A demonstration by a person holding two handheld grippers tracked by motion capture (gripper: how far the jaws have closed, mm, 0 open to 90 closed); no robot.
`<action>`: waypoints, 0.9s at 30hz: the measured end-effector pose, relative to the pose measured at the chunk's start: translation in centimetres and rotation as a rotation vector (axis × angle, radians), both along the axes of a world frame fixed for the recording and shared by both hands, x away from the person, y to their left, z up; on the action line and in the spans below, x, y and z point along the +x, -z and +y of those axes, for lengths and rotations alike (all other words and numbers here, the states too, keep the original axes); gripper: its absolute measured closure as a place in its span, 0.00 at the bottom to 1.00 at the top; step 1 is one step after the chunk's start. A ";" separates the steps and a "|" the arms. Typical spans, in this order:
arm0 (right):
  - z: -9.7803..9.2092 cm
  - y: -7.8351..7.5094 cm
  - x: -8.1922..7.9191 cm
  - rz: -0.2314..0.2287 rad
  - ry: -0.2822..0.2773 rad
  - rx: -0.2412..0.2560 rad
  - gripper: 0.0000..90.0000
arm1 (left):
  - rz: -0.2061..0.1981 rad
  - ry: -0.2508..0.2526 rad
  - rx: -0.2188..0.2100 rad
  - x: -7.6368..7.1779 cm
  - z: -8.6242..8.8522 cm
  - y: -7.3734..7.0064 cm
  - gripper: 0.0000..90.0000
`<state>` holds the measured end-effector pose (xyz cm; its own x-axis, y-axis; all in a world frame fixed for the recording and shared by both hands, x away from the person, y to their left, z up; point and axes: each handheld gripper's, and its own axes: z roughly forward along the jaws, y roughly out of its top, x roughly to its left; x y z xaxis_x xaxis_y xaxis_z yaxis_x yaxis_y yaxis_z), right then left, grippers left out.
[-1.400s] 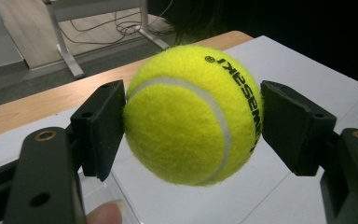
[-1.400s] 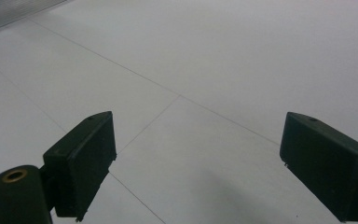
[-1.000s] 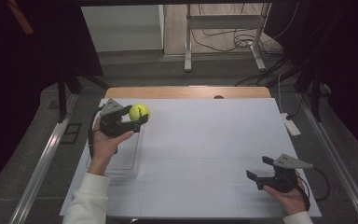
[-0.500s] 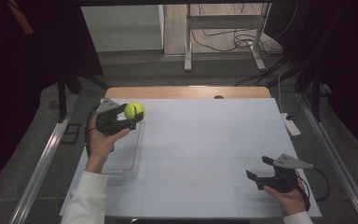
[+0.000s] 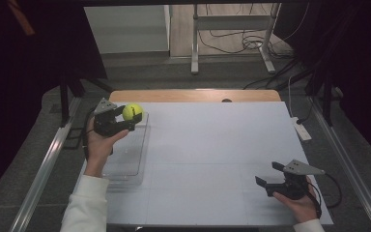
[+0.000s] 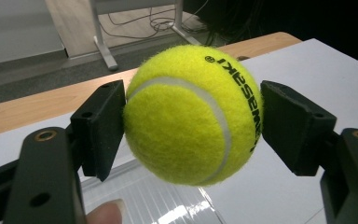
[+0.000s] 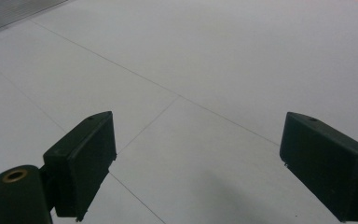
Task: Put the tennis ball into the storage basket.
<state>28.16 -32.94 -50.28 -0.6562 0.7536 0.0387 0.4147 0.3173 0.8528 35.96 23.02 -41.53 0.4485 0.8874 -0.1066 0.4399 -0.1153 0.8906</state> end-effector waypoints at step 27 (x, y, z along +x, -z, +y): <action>-0.1 -0.2 -0.1 -0.005 0.000 0.017 0.12 | 0.058 -0.080 0.025 1.4 1.8 0.1 0.30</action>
<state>28.08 -33.02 -50.09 -0.6561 0.7532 0.0483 0.4109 0.3027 0.8599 37.41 24.78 -41.66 0.3697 0.9229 -0.1080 0.4996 -0.0994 0.8605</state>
